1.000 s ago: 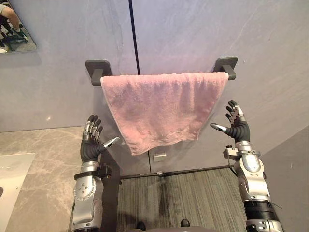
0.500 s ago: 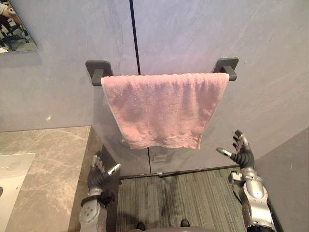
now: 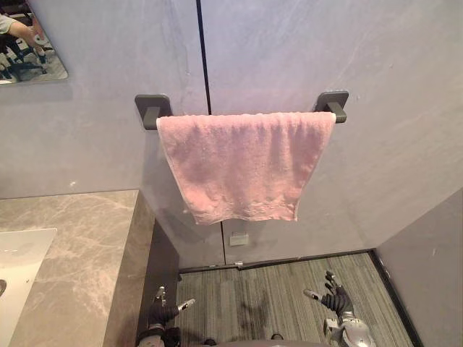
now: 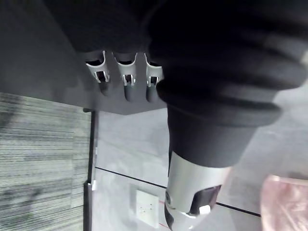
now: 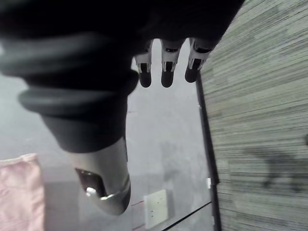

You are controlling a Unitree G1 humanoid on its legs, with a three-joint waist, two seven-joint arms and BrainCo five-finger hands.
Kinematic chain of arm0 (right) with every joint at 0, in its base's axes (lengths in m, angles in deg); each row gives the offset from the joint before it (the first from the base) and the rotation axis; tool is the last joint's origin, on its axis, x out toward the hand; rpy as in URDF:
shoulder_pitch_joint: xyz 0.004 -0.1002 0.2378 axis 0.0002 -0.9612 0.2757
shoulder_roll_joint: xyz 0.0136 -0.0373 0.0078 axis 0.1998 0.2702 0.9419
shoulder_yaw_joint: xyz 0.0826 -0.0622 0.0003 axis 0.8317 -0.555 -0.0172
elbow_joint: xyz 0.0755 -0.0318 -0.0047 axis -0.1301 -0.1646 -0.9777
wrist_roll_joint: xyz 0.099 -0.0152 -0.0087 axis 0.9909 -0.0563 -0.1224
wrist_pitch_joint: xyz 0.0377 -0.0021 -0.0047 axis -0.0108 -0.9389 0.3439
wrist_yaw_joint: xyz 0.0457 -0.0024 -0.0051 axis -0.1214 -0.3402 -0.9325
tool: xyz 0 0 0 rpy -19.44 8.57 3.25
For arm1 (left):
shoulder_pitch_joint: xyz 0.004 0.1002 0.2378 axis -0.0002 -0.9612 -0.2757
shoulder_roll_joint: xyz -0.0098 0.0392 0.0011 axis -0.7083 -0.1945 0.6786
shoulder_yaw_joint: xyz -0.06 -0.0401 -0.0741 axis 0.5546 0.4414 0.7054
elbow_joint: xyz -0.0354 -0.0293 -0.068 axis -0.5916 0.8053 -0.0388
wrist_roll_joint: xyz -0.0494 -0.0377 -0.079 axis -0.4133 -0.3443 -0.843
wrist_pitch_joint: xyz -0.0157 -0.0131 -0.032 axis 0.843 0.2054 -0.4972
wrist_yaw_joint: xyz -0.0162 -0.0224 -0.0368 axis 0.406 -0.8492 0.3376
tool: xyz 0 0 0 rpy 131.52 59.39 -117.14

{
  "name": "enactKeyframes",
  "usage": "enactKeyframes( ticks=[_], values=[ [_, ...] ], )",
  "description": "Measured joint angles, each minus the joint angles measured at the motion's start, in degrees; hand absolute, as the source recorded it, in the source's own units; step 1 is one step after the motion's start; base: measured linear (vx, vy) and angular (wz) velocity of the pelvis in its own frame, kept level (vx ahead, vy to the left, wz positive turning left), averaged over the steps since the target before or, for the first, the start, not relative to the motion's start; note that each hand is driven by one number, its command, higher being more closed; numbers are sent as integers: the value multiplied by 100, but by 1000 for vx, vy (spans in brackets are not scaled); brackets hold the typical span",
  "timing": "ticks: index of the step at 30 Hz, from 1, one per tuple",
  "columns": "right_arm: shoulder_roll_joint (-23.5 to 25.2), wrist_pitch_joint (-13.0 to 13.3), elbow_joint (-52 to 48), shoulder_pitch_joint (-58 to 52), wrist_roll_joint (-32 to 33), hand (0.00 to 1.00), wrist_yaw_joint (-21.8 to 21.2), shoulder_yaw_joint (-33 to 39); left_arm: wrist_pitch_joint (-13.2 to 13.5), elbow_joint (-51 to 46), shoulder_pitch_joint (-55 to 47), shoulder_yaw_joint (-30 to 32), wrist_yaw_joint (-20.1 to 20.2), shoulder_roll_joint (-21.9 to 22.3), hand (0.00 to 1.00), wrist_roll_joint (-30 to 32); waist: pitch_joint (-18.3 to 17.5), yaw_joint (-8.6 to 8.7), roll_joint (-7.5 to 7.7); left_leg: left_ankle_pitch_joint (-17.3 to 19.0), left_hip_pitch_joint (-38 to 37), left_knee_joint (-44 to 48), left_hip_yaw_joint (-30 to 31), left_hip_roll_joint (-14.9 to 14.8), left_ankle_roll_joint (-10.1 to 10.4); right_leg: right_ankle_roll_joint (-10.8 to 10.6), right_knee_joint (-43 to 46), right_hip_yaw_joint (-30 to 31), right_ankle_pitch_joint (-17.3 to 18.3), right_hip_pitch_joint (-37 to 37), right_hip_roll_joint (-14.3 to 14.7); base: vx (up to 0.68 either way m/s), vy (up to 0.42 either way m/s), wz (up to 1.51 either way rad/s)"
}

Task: Organize washtable

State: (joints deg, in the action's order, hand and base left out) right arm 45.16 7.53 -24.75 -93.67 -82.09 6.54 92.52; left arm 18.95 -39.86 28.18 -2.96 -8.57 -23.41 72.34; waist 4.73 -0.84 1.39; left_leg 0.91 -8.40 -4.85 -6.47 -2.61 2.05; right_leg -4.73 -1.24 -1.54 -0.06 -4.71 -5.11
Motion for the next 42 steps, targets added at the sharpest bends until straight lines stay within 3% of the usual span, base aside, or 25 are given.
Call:
enactKeyframes(
  ticks=[17, 19, 21, 23, 25, 26, 27, 29, 32, 33, 34, 35, 36, 37, 38, 39, 40, 42],
  values=[
    [-5, -211, 1009, 133, -44, 0, 18, -217, 7, 883, 265, -111, -202, -91, 0, 31, 8, -12, 12, 4, 86, -16, 7, 55, -1, -4, 93, 37, 59, 185, -9, -11, -8, -1],
    [0, -211, 1008, 214, -46, 0, 31, -247, 9, 872, 291, -127, -213, -85, 0, 29, 58, -22, 74, 92, 160, 58, -28, 47, 33, -15, 518, 87, 286, 439, -10, -28, -25, -12],
    [19, -211, 989, 381, -53, 0, 61, -510, 16, 722, 352, -173, -217, -130, 0, 27, 166, -83, 199, 386, 462, 602, -206, 31, 44, -13, 1538, 317, 727, 1023, -61, -45, -47, -32],
    [15, -211, 983, 473, -106, 0, 91, -665, 5, 704, 457, -271, -218, -178, 0, 27, 270, -109, 256, 606, 767, 1133, -209, 14, 33, -104, 2064, 410, 924, 1315, -124, -14, -51, -13],
    [4, -213, 958, 494, -150, 0, 92, -668, 5, 687, 490, -397, -212, -176, 0, 28, 330, -112, 178, 681, 820, 1252, -137, -58, 30, -109, 2248, 418, 927, 1332, -98, -15, -28, 31],
    [11, -214, 905, 455, -165, 0, 81, -680, 7, 636, 579, -441, -216, -99, 0, 23, 399, -114, 75, 700, 837, 1352, 111, -107, 46, 78, 2931, 485, 1142, 1592, -124, 48, -69, 75],
    [11, -222, 906, 442, -165, 0, 72, -683, 9, 618, 617, -440, -218, -101, 0, 21, 402, -109, 101, 731, 897, 1450, 266, -111, 81, 103, 3226, 531, 1242, 1645, -175, 73, -105, 107],
    [5, -226, 832, 416, -165, 0, 38, -681, 9, 598, 697, -430, -224, -122, 0, 4, 397, -96, 107, 829, 1137, 1775, 687, -142, 198, 163, 3747, 777, 1406, 1714, -345, 54, -195, 112],
    [-8, -214, 571, 441, -164, 0, -2, -679, 12, 576, 701, -415, -344, -185, 0, -36, 321, -159, 226, 927, 1533, 2174, 1298, -269, 561, 189, 3933, 1648, 1402, 1640, -571, 21, -479, 103],
    [-5, -207, 540, 519, -162, 0, -3, -681, 9, 586, 660, -421, -350, -195, 0, -106, 285, -148, 284, 871, 1653, 2190, 1507, -349, 754, -281, 3683, 1873, 1681, 1468, -524, -29, -565, 74],
    [-66, -206, 529, 589, -161, 0, 4, -681, 14, 586, 660, -429, -357, -162, 0, -121, 216, -193, 316, 735, 1725, 2013, 1664, -478, 973, -516, 3398, 1786, 2051, 1348, -441, -39, -564, 66],
    [-126, -204, 505, 655, -156, 0, 16, -743, 15, 587, 634, -419, -361, -42, 0, -117, 195, -321, 185, 602, 1779, 1845, 1741, -629, 1099, -473, 3286, 1664, 2241, 1297, -302, -88, -539, 55],
    [-273, -204, 487, 772, -152, 0, 53, -804, 27, 588, 705, -439, -366, 40, 0, -127, 269, -307, 75, 264, 1846, 1622, 1829, -773, 1136, -337, 3247, 1417, 2462, 1311, -192, -165, -503, 101],
    [-376, -202, 484, 805, -150, 0, 120, -802, 6, 656, 804, -573, -400, 139, 0, -231, 323, -129, -87, -219, 2019, 1428, 1998, -847, 988, -302, 3318, 980, 2481, 1309, -132, -199, -482, 148],
    [-453, -203, 491, 780, -148, 0, 152, -797, 11, 655, 821, -697, -428, 215, 0, -250, 305, -67, -123, -549, 2116, 1260, 1979, -858, 795, -267, 3307, 713, 2470, 1301, -107, -215, -399, 176],
    [-552, -204, 564, 779, -146, 0, 182, -793, 14, 656, 833, -876, -468, 290, 0, -283, 305, -47, -227, -991, 2196, 1050, 1732, -914, 632, -102, 3293, 376, 2390, 1309, -41, -200, -319, 144],
    [-616, -203, 678, 871, -145, 0, 251, -790, 12, 656, 840, -1022, -466, 310, 0, -309, 326, -34, -309, -1078, 2275, 1107, 1370, -951, 648, 132, 3209, 37, 2283, 1293, 15, -185, -290, 107],
    [-602, -204, 735, 967, -146, 0, 319, -781, 11, 635, 857, -1028, -464, 297, 0, -345, 340, -11, -287, -820, 2492, 1634, 799, -810, 702, 435, 3037, -410, 2163, 1311, -4, -170, -230, 90]
  ],
)
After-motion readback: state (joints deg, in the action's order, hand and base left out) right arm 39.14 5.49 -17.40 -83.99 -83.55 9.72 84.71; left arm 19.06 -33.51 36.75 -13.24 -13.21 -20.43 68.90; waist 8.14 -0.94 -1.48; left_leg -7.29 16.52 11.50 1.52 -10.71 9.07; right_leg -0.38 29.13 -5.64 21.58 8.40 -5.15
